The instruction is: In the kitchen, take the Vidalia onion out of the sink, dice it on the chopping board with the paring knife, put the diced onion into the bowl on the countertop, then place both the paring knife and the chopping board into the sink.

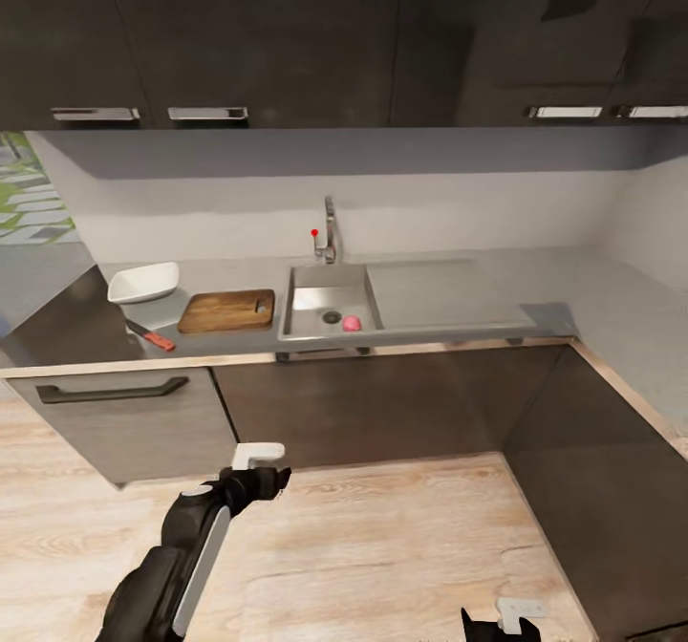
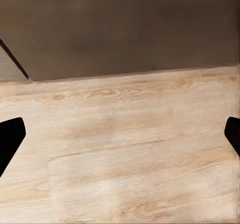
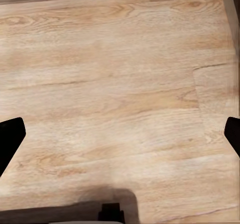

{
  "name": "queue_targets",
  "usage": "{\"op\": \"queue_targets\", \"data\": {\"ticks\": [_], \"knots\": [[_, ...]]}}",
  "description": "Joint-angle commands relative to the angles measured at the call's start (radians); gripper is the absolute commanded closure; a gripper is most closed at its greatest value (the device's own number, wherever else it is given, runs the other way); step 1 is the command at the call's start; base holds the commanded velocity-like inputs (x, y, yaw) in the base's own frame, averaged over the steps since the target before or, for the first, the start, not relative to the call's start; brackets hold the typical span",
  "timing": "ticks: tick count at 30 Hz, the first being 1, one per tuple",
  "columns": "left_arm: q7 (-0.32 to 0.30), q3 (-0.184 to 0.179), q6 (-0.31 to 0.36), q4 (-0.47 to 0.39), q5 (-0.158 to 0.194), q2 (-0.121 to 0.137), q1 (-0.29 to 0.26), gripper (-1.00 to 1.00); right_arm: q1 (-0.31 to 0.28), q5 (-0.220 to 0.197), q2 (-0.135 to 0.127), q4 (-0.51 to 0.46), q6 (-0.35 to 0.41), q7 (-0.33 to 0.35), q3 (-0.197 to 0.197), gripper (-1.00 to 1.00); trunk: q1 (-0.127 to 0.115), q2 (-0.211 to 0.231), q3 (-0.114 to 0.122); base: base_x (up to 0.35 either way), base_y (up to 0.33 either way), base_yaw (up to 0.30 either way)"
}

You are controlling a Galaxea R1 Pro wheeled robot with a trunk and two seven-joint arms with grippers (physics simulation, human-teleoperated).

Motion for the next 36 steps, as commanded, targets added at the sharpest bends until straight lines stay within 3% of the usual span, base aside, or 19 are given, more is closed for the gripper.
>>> {"op": "queue_targets", "data": {"ticks": [1, 5, 9, 14, 17, 23, 26, 27, 28, 36], "knots": [[0.002, -0.002, 0.037, -0.006, 0.008, -0.007, -0.029, -1.00, -0.001, -0.008, -0.001, -0.001, -0.003, -0.007, 0.009, -1.00, 0.000, -0.002, -0.001, 0.000, 0.000, -0.143], [0.004, -0.020, 0.100, -0.006, 0.009, -0.028, -0.151, -1.00, -0.001, -0.007, -0.001, -0.001, -0.003, -0.008, 0.009, -1.00, 0.000, -0.002, -0.001, 0.000, 0.000, -0.053], [0.004, -0.031, 0.136, 0.018, 0.010, -0.039, -0.233, -1.00, -0.001, -0.007, -0.001, -0.001, -0.003, -0.008, 0.009, -1.00, 0.000, -0.002, -0.001, 0.000, 0.000, -0.013], [0.005, -0.035, 0.183, 0.111, 0.011, -0.045, -0.393, -1.00, -0.001, -0.007, -0.001, -0.001, -0.003, -0.008, 0.009, -1.00, 0.000, -0.002, -0.001, 0.000, 0.000, -0.003], [0.005, -0.036, 0.192, 0.234, 0.012, -0.052, -0.535, -1.00, -0.001, -0.007, 0.000, -0.001, -0.003, -0.008, 0.009, -1.00, 0.000, -0.002, -0.001, 0.000, 0.000, 0.000], [0.005, -0.035, 0.192, 0.484, 0.013, -0.075, -0.768, -1.00, -0.001, -0.007, 0.000, -0.001, -0.003, -0.008, 0.009, -1.00, 0.000, -0.002, -0.001, 0.000, 0.000, 0.000], [0.005, -0.035, 0.179, 0.685, 0.015, -0.085, -0.909, -1.00, -0.001, -0.007, 0.001, -0.001, -0.003, -0.008, 0.009, -1.00, 0.000, -0.002, -0.001, 0.000, 0.000, 0.000], [0.005, -0.035, 0.173, 0.715, 0.015, -0.086, -0.931, -1.00, -0.001, -0.007, 0.001, -0.001, -0.003, -0.008, 0.009, -1.00, 0.000, -0.002, -0.001, 0.000, 0.000, 0.000], [0.005, -0.035, 0.132, 0.815, 0.017, -0.089, -1.009, -1.00, -0.001, -0.008, 0.000, -0.001, -0.003, -0.008, 0.009, -1.00, 0.000, -0.002, -0.001, 0.000, 0.000, 0.000], [0.000, -0.038, 0.099, 0.862, 0.017, -0.081, -1.048, -1.00, -0.001, -0.008, 0.000, -0.001, -0.003, -0.008, 0.009, -1.00, 0.000, -0.002, -0.001, 0.000, 0.000, -0.002]]}}
